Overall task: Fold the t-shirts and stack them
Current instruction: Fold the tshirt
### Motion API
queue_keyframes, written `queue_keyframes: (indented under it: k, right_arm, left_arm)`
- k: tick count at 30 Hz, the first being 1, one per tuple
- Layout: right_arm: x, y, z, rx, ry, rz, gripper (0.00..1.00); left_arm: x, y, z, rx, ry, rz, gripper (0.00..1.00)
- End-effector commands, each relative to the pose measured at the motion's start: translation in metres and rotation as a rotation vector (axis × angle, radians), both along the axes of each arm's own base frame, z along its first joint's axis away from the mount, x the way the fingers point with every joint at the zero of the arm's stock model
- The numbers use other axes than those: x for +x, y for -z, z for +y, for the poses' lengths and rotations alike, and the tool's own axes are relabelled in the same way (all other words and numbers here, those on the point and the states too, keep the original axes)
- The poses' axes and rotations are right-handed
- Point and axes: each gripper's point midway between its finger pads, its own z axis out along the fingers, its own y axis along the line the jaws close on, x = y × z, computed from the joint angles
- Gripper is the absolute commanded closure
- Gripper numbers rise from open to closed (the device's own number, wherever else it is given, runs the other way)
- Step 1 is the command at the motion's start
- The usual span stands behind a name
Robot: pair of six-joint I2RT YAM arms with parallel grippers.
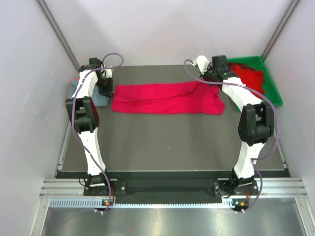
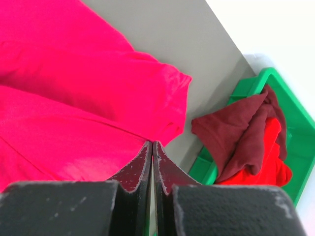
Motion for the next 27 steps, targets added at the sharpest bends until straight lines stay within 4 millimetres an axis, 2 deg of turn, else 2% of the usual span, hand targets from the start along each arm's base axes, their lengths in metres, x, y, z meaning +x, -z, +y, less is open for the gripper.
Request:
queue_keyframes:
  k: [1, 16, 23, 26, 27]
  right_arm:
    - [0.023, -0.028, -0.010, 0.010, 0.043, -0.090, 1.00]
    - [0.035, -0.026, -0.013, 0.004, 0.068, -0.109, 1.00]
    - [0.042, -0.040, -0.013, 0.020, 0.077, -0.148, 1.00]
    - [0.047, -0.034, -0.015, 0.006, 0.094, -0.146, 1.00]
    - [0.050, -0.023, -0.016, -0.001, 0.095, -0.129, 1.00]
  left_arm:
    - [0.017, -0.017, 0.007, 0.032, -0.022, -0.079, 1.00]
    - [0.030, -0.013, 0.016, 0.066, -0.068, -0.101, 1.00]
    - [0.034, -0.022, 0.017, 0.072, -0.080, -0.126, 1.00]
    - [0.036, -0.015, 0.017, 0.073, -0.082, -0.116, 1.00]
    - [0.037, -0.010, 0.017, 0.078, -0.081, -0.110, 1.00]
